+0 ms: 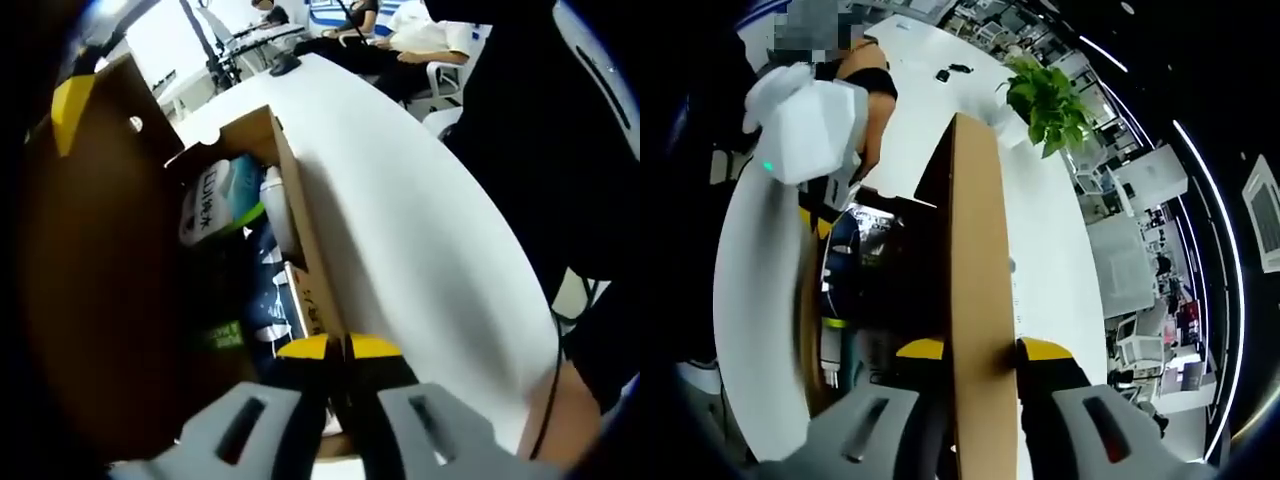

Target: Operate the shoe box by opening the lid, removing the specified soft item, and placing it in the target area until the item is outside and the box remains undamaged.

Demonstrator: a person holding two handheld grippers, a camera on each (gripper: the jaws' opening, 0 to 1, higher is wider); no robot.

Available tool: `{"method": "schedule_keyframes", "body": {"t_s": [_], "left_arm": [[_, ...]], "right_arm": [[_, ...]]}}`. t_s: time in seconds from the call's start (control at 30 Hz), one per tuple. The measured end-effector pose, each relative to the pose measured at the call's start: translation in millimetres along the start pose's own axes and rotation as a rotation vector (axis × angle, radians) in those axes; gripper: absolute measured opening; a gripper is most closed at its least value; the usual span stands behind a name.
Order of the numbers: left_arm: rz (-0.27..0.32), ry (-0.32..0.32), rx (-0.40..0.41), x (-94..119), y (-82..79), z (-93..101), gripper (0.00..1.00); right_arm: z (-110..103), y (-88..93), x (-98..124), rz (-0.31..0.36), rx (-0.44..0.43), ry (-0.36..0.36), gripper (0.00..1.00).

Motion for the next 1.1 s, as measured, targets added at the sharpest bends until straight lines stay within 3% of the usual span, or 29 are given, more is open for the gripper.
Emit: {"method": "schedule_keyframes", "body": {"t_s": [0.33, 0.83, 1.1], "left_arm": [[0.022, 0.001, 0.019, -1.5, 0.2, 1.4, 0.05], [0.005, -0.002, -0.006, -2.1, -0.6, 2.7, 0.06], [0.005, 0.002, -0.01, -3.4, 0.0, 3.5, 0.06]], "right_arm": [[2.9, 0.8, -1.9, -0.004, 0.011, 0.032, 0.24], [16.3, 4.8, -12.3, 0.013, -0.033, 0.059, 0.23], [15.7, 4.2, -17.4, -0.001, 0.006, 0.08, 0.22]]}}
Point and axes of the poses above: the point that each gripper's makers call its tool centre point, and the gripper's own axes: x roughly backward along the fingers, z roughly to its right, y roughly out of its underside, the point moved 7 cm from there along x, roughly backward along the fingers, and after that the axes turned 2 degrees about z, right-handed, at the moved point
